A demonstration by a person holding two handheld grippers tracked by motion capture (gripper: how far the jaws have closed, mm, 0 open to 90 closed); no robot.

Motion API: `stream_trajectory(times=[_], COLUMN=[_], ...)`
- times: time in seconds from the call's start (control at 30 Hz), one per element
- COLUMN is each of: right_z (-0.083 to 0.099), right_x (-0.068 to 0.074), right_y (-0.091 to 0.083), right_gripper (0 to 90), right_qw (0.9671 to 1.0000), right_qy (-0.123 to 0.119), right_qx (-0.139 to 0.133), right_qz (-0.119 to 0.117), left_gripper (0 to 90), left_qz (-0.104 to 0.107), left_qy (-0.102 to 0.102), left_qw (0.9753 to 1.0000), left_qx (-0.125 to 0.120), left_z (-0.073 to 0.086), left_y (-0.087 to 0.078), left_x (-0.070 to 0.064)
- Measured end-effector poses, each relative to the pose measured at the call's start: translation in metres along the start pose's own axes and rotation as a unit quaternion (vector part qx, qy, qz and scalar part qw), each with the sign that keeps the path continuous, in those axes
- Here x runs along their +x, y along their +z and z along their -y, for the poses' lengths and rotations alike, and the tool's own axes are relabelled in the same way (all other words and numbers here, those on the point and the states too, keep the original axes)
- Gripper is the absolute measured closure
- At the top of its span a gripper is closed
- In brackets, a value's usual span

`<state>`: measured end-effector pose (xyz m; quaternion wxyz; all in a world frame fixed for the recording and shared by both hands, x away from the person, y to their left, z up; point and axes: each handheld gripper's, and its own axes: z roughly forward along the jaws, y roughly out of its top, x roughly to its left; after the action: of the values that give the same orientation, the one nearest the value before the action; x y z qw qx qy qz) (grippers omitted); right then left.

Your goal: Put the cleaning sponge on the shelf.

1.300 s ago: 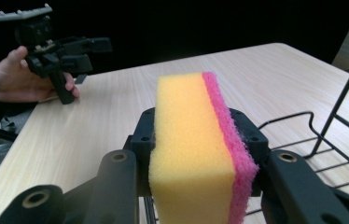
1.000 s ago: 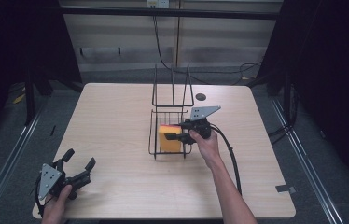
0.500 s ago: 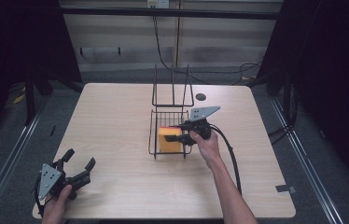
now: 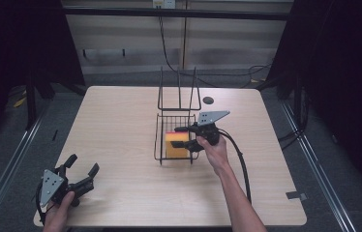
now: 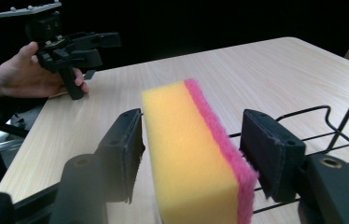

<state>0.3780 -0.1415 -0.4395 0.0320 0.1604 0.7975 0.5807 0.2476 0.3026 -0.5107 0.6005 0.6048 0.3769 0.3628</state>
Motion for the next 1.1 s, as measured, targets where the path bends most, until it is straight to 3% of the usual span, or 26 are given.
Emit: stream_trajectory(times=[0.47,0.67,0.8,0.97,1.1], right_z=[-0.006,-0.006,-0.002,-0.001,0.000], right_x=[0.008,0.011,0.013,0.018,0.023], right_y=[-0.008,-0.015,-0.024,-0.034,-0.041], right_gripper=[18.7,16.9,15.0,15.0,15.0], right_qw=[0.9992,0.9987,0.9963,0.9961,0.9940], right_qy=[0.009,0.010,0.019,0.019,0.017], right_qx=[-0.014,-0.015,-0.027,-0.025,-0.032], right_qz=[0.036,0.048,0.079,0.083,0.103], left_gripper=[15.6,15.6,15.6,15.6,15.6], left_qz=[0.000,-0.001,-0.001,-0.001,-0.001], left_qy=[-0.001,0.000,0.000,0.000,0.000], left_qw=[1.0000,1.0000,1.0000,1.0000,1.0000], left_qx=[0.000,0.000,0.001,0.001,0.001], left_z=[0.000,0.000,0.000,0.000,0.000], left_y=[0.000,0.000,0.000,0.000,0.000], left_x=[0.000,0.000,0.000,0.000,0.000])
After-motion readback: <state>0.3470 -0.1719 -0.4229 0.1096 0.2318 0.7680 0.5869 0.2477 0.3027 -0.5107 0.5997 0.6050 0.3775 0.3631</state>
